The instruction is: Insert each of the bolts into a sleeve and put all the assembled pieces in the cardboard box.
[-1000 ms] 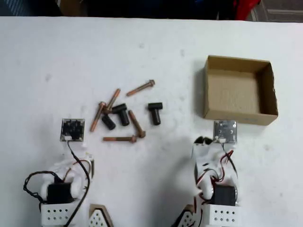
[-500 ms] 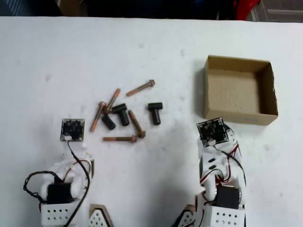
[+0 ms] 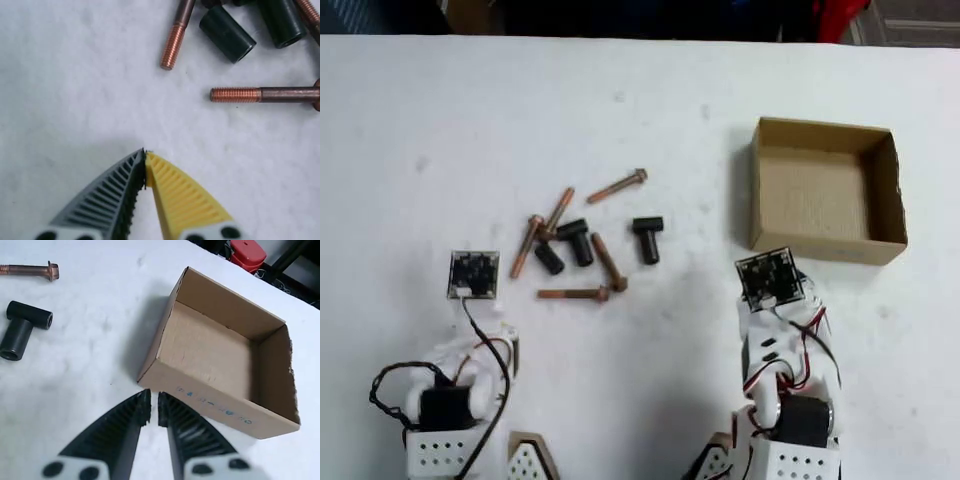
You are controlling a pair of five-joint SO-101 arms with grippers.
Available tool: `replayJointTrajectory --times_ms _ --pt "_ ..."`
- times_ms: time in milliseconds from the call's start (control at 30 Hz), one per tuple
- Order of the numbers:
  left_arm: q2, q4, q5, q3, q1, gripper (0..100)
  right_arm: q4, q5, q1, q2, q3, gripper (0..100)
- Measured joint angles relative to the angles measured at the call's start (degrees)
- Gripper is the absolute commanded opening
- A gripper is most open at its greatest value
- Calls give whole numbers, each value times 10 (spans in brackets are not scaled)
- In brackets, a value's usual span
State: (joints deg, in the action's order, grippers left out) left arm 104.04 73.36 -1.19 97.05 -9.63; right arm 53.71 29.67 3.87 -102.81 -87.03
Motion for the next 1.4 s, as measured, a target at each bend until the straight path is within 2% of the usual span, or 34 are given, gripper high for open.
replayJointTrajectory --times_ms 200,467,600,767,1067,1267,1400 --pt "0 0 0 0 0 24 2 46 40 0 13 18" --pt "0 0 0 0 0 24 100 50 55 4 199 18" --pt "0 0 0 0 0 24 129 54 31 83 287 18" --pt "0 0 0 0 0 24 130 54 -5 256 372 18" --pt "0 0 0 0 0 24 132 -55 -115 549 485 18" --pt "0 0 0 0 0 24 188 -118 -206 711 577 23" --pt "0 0 0 0 0 24 207 -164 -234 819 635 121"
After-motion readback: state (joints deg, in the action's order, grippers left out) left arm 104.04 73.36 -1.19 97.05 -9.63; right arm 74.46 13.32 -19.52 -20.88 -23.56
